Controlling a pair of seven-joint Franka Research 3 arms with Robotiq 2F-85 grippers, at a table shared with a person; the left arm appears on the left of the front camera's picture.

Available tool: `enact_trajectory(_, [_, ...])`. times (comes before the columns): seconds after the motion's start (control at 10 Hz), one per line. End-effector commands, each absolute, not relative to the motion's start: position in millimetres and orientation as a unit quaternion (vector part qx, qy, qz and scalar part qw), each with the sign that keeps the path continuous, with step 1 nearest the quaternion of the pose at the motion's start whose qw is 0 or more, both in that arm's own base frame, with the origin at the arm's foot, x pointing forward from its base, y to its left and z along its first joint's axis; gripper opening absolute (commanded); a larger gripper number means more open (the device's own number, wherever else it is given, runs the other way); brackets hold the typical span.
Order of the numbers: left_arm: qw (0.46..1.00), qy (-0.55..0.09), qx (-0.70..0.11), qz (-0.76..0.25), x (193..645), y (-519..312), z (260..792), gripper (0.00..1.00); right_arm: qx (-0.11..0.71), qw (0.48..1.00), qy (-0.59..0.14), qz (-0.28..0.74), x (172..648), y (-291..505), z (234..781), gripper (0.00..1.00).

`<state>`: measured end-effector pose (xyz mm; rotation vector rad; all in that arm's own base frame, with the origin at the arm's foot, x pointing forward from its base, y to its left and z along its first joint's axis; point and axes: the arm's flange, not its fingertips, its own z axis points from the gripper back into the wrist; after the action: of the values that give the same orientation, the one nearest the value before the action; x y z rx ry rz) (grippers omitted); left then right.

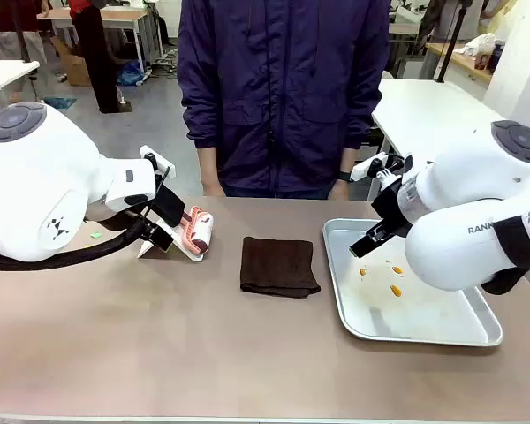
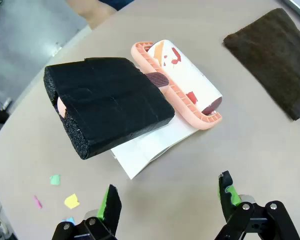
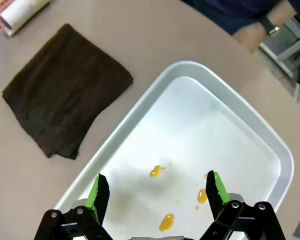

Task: Clean the surface of the table.
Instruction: Hold the Lint Roller with your left hand and the towel with your right hand.

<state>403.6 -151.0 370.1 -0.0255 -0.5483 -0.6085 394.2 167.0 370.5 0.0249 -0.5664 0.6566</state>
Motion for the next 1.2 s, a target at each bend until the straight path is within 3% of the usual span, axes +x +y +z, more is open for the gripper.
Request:
enact_trajectory(0.0, [0.917,-0.267,-0.012,-0.296,403.6,-151.0,370.1,1.00,0.012,0.907,-0.274,0.318,394.2,167.0,370.6,1.00])
enact_trajectory(1.1, [0.917,-0.267,-0.012,-0.296,403.6,-151.0,370.1,1.00,0.012,0.907,-0.274,0.318,394.2,167.0,370.6,1.00])
